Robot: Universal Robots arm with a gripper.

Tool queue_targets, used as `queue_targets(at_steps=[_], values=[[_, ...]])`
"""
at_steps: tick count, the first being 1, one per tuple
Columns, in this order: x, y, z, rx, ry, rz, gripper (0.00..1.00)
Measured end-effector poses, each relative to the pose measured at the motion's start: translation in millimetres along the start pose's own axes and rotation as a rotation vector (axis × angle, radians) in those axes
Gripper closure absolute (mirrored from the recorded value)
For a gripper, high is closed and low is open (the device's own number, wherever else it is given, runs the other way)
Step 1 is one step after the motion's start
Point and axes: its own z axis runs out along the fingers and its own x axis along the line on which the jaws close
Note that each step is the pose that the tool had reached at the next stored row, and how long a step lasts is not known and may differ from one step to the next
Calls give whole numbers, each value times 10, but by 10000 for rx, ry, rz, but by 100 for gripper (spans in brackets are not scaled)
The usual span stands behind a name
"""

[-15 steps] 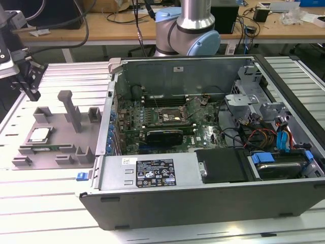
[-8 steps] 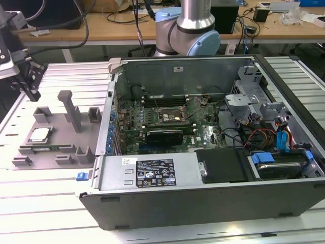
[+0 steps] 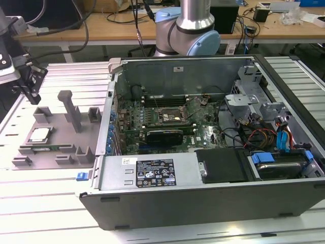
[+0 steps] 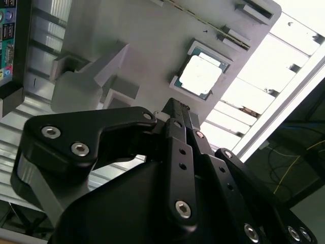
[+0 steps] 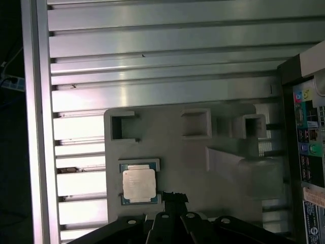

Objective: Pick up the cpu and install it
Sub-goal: 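Pick up the cpu and move it towards the insertion slot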

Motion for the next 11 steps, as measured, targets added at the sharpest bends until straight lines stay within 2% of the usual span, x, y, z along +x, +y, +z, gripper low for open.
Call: queue_targets(at_steps=[11], values=[[229, -32, 245, 0, -2, -2, 89]])
